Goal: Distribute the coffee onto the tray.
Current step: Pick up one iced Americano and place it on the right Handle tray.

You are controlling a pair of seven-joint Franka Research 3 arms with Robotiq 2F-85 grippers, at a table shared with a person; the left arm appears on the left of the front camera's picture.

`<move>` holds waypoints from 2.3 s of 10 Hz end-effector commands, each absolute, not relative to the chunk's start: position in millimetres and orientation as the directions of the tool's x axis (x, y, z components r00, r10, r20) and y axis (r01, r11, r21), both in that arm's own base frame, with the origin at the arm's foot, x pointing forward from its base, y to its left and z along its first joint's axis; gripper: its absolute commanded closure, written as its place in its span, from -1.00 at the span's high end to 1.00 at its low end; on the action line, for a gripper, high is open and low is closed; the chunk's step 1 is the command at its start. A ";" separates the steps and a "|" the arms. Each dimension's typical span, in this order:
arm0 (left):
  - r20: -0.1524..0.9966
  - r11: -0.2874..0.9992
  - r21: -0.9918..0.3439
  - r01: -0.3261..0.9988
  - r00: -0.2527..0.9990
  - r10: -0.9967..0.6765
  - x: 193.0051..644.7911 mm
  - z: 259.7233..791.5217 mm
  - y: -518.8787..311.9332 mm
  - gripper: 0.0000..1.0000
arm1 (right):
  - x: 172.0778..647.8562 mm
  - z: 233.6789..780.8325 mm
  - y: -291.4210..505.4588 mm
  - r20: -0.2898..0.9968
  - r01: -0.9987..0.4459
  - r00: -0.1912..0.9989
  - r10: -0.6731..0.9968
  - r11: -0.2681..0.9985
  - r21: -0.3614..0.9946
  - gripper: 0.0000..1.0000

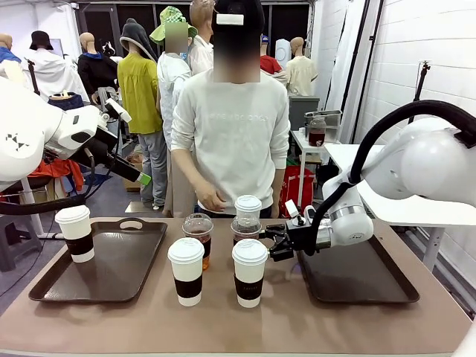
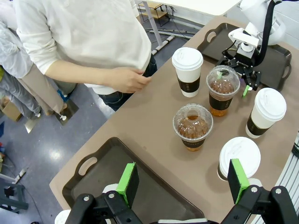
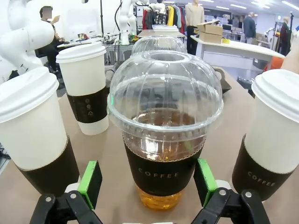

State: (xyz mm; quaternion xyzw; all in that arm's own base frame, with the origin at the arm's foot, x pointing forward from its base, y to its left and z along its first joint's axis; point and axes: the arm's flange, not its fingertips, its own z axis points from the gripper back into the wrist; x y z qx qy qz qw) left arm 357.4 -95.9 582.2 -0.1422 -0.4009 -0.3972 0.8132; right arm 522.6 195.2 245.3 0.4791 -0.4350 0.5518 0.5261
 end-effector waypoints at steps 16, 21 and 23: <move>0.771 0.637 0.077 0.767 0.360 -0.526 358.5 582.3 -95.1 1.00 | 535.6 229.0 230.8 0.991 -0.993 0.112 0.073 -0.035 0.115 1.00; 0.771 0.637 0.077 0.767 0.360 -0.526 358.5 582.3 -95.1 1.00 | 539.2 227.8 243.6 0.988 -0.989 0.137 0.074 -0.045 0.140 1.00; 0.771 0.637 0.077 0.767 0.360 -0.526 358.5 582.3 -95.1 1.00 | 538.7 227.1 243.6 0.987 -0.988 0.138 0.078 -0.054 0.143 1.00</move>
